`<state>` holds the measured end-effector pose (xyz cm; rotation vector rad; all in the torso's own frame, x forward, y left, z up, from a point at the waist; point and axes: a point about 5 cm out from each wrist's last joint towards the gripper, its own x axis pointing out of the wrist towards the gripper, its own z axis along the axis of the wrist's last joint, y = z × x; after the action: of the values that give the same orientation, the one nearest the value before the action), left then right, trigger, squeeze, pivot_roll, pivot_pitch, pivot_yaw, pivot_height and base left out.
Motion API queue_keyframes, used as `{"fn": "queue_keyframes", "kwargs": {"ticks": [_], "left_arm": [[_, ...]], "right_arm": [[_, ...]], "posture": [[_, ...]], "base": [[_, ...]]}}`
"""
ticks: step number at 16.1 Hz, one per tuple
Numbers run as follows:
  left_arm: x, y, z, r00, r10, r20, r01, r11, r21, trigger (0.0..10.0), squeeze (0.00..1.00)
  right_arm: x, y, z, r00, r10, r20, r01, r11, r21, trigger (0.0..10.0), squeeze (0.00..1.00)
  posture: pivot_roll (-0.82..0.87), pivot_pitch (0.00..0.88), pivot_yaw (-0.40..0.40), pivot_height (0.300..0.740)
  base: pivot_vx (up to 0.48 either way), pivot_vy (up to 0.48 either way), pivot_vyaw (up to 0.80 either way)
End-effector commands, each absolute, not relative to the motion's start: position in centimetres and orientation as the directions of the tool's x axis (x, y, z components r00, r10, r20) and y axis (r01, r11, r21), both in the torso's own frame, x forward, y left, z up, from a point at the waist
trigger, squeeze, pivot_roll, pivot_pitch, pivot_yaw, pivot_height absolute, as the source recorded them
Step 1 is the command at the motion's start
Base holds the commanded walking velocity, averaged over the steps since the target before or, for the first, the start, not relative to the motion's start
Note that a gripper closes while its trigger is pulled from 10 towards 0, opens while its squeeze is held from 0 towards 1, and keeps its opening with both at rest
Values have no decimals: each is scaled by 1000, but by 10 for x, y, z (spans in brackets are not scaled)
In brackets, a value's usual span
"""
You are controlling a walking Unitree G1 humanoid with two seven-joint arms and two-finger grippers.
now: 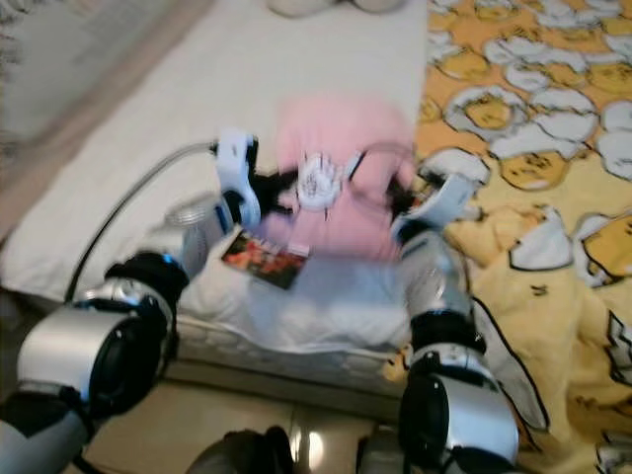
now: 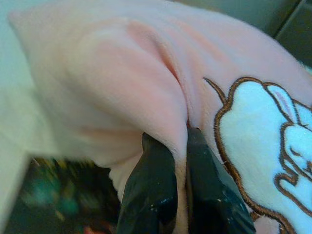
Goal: Clean up the room
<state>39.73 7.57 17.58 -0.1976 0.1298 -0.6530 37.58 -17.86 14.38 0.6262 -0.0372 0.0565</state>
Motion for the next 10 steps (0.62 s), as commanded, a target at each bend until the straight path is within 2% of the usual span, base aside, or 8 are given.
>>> {"fn": "queue_keyframes", "kwargs": {"ticks": [1, 3, 4, 5, 6, 8, 10], "left_arm": [[402, 75, 195, 786, -618, -4, 610, 777, -156, 0, 0], [406, 85, 206, 810, -587, 22, 586, 805, -94, 0, 0], [409, 94, 209, 847, -531, 31, 532, 845, -55, 0, 0], [411, 105, 215, 880, -470, 59, 472, 881, -17, 10000, 0], [412, 108, 218, 885, -459, 81, 463, 886, -31, 10000, 0], [410, 113, 213, 897, -429, 107, 434, 900, -35, 10000, 0], [406, 110, 202, 895, -433, 109, 437, 899, -20, 10000, 0]], "right_arm": [[379, -177, 163, 991, 39, 128, -104, 825, 555, 0, 0], [375, -189, 177, 983, -7, 182, -84, 870, 486, 0, 0], [371, -189, 180, 980, -10, 197, -77, 901, 427, 0, 0], [363, -184, 177, 981, -8, 193, -57, 943, 327, 10000, 0], [358, -181, 173, 980, -7, 197, -51, 956, 289, 10000, 0], [344, -181, 164, 979, -14, 203, -26, 981, 194, 10000, 0], [336, -185, 153, 985, -33, 171, 2, 985, 173, 10000, 0]], "posture": [[-317, 0, 153, 740], [-331, 0, 164, 740], [-336, 0, 166, 740], [-342, 0, 167, 740], [-345, 0, 168, 740], [-358, 0, 169, 740], [-366, 0, 165, 740]], "base": [[0, 0, 0], [0, 0, 0], [0, 0, 0], [-465, 0, 0], [-330, 352, 0], [0, 480, 0], [0, 480, 0]]}}
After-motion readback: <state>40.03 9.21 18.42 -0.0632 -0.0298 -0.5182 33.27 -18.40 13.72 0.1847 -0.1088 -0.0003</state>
